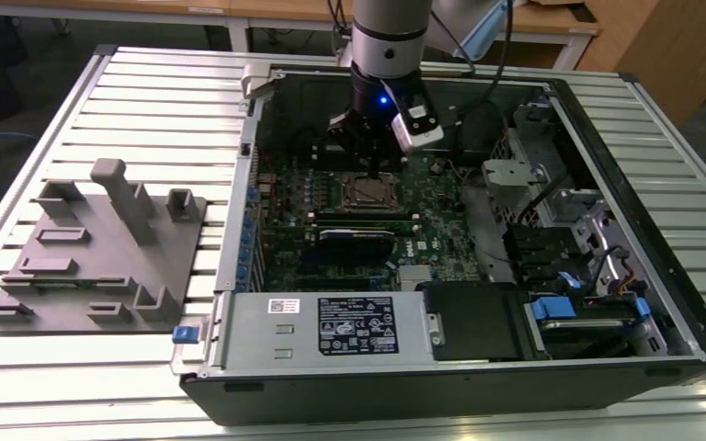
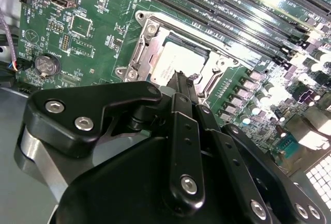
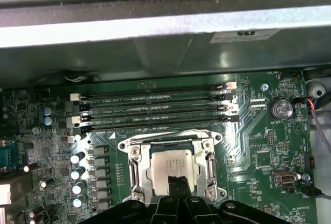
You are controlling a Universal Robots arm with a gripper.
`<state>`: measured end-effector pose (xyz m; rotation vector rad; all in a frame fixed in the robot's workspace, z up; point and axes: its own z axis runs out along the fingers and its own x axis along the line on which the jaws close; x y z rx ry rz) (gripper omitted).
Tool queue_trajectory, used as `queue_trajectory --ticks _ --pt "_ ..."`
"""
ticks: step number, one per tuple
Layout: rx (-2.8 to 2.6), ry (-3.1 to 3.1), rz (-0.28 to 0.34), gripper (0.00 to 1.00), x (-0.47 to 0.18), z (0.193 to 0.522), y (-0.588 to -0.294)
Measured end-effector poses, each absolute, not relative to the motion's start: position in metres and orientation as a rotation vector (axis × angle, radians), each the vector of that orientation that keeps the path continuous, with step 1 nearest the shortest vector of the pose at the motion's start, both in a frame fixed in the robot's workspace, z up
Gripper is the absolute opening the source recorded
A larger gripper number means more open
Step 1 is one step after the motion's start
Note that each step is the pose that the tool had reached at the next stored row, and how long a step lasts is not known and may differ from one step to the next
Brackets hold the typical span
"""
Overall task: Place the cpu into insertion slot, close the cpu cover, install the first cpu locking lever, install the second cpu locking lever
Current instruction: 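Install the second cpu locking lever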
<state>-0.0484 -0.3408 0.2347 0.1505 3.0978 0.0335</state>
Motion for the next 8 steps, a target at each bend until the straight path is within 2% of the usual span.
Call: queue_trajectory --ticks 8 --pt "0.151 3.098 0.034 0.1 -0.0484 0.2346 -0.3476"
